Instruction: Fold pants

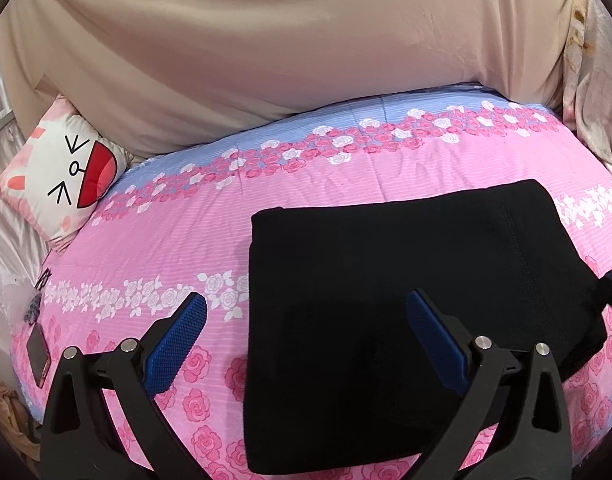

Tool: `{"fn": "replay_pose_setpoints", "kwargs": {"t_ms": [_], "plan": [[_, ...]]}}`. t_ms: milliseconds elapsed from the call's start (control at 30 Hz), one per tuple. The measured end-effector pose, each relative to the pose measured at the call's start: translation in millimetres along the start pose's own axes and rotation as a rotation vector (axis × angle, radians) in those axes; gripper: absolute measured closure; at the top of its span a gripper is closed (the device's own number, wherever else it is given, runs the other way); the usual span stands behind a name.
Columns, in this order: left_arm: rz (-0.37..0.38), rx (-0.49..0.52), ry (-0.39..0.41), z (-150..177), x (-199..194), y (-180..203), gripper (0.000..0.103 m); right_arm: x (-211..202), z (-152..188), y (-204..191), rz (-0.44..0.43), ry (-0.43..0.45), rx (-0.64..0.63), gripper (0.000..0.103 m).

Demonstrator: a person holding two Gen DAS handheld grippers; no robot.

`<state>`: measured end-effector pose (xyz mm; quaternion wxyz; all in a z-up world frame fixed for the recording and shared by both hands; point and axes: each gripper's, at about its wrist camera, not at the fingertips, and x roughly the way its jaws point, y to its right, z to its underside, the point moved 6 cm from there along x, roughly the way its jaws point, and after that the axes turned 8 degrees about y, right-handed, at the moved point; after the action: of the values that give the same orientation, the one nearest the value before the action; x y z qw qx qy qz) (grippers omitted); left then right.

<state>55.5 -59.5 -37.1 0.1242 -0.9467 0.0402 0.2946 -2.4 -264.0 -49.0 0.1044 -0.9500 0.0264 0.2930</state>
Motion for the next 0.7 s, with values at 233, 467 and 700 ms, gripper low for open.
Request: {"fn": "replay_pose_setpoints", "kwargs": {"t_ms": [233,467,700], "plan": [[0.020,-0.033,-0.012,14,-11,-17,0.005,-12,-2,5,0.086,0.010,-0.036,0.085],[0.061,-0.060,-0.054,44,-15,-39,0.005,-11,21,13,0.039,-0.064,0.025,0.066],[0.167,-0.076,-0.114,83,-23,-39,0.005,-11,40,5,0.089,-0.096,-0.047,0.041]]}}
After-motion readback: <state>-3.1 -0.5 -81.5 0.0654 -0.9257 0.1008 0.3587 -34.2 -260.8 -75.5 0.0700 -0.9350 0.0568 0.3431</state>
